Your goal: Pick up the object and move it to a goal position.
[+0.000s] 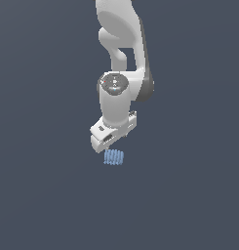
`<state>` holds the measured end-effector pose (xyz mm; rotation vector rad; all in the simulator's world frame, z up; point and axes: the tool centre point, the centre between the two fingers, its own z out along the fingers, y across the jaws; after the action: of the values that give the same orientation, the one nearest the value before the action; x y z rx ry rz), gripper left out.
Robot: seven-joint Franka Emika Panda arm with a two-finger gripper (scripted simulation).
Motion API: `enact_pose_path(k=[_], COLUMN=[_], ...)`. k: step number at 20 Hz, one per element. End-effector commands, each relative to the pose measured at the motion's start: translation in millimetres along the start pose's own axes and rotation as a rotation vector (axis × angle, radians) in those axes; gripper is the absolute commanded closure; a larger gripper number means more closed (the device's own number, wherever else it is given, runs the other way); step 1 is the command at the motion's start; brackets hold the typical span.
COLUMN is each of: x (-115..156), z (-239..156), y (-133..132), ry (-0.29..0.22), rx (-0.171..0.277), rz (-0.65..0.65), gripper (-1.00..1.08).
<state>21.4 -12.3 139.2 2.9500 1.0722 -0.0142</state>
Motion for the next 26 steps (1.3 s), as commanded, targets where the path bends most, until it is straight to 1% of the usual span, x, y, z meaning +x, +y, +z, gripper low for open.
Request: enact_pose_path(k=[1,19,26], x=[1.2,8.9,11.0], z=[3.0,24.0,30.1], y=[2.3,18.4,23.4], ry=[-0.001,0.002,0.006], rx=[-0.001,-0.002,-0.003], rz=[-0.07,-0.561,-0.709], gripper=[-0.92,-0.92,-0.92])
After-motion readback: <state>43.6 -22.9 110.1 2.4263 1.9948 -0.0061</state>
